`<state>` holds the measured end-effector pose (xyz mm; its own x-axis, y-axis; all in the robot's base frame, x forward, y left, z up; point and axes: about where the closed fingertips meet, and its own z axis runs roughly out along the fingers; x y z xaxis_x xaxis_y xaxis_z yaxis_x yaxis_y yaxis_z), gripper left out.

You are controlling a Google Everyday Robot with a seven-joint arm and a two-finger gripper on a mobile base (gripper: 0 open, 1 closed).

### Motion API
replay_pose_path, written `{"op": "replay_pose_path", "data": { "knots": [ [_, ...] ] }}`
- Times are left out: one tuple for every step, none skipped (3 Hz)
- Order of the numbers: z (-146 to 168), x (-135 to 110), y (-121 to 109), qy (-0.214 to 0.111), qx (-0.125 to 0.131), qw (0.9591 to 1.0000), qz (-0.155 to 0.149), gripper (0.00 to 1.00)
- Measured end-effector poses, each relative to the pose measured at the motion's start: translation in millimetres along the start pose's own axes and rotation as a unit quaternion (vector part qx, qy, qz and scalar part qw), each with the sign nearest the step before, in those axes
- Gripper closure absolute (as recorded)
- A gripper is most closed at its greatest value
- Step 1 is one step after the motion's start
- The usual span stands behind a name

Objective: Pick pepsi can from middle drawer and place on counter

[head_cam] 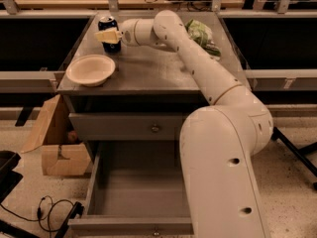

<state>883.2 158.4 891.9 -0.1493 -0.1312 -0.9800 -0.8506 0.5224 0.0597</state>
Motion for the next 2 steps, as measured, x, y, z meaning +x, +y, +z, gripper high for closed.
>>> {"op": "replay_pose_path", "data": {
  "knots": [
    [-60,-26,-12,0.039,0.048,0.998,-0.014,0.0],
    [-152,-41,-14,0.092,0.104,0.9902,-0.013,0.0]
  ]
}}
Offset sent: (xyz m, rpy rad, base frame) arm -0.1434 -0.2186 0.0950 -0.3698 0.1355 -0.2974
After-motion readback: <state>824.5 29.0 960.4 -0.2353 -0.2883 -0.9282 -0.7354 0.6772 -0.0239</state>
